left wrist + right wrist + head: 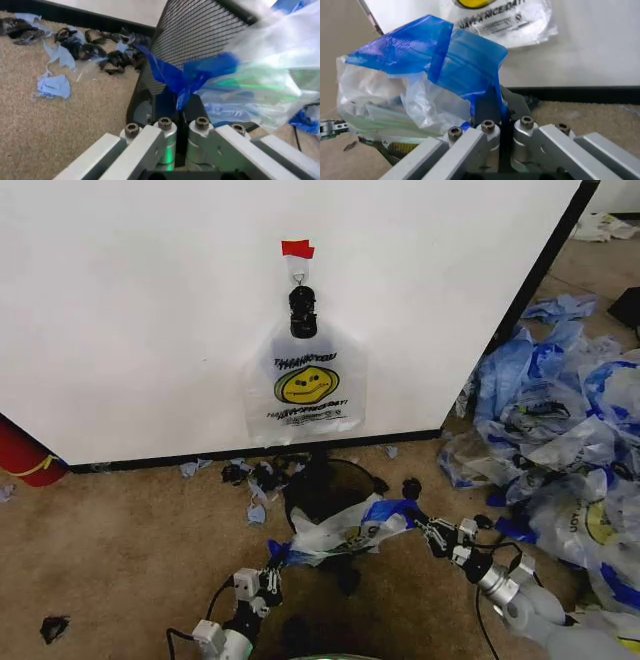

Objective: Pick up the garbage bag from the wall and place it over the trash bin.

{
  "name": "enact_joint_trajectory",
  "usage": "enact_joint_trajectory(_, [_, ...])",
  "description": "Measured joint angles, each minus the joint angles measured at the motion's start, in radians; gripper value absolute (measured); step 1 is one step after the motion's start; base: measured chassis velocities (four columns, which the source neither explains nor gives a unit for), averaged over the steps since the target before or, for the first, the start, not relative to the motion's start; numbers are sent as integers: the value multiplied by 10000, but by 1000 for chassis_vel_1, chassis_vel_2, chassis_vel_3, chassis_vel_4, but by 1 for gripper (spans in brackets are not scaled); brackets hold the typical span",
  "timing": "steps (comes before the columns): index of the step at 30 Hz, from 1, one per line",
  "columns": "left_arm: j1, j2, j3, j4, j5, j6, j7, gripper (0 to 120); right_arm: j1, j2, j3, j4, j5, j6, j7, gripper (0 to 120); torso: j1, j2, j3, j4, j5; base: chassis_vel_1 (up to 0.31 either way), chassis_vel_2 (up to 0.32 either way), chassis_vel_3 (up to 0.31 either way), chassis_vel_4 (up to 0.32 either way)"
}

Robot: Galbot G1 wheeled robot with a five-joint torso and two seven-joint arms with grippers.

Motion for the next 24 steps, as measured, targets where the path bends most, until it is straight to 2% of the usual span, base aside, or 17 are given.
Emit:
enact_joint_trajectory(11, [-89,-179,-198,228,-281,-50,116,0,50,371,-102,-310,-195,-218,58,0,0,0,0,0,-3,0,0,0,0])
enact_joint_trajectory(17, [-233,-559,-287,904,86,-251,169,0,230,719,-127,-680,-364,-216,3,0,0,0,0,0,1,0,0,0,0])
enact_joint_trajectory(24, [-301,-720,-284,1199,436,-380,167,0,344,825,-46,-935,-697,-117,-151,0,0,0,-1,0,1,0,0,0,0])
